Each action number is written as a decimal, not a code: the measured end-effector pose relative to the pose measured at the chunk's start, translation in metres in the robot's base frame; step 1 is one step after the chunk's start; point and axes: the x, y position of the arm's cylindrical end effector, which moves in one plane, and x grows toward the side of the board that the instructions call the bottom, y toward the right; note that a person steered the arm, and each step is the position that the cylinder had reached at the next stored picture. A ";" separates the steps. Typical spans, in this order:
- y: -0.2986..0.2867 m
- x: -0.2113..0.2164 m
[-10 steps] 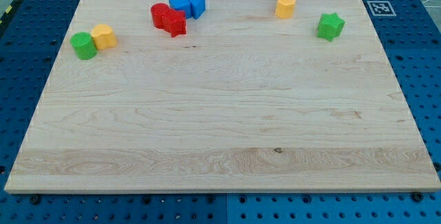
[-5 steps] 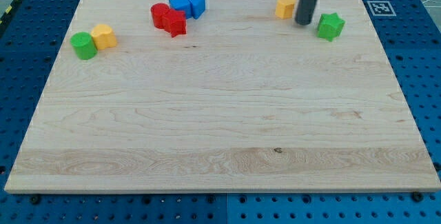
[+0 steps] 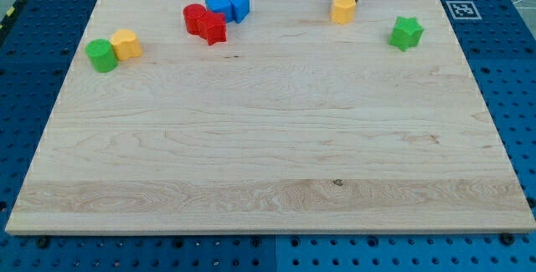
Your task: Push the yellow hexagon towards the center
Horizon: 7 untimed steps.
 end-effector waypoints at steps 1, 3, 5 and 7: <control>-0.005 0.018; -0.032 0.087; -0.059 0.140; -0.030 0.139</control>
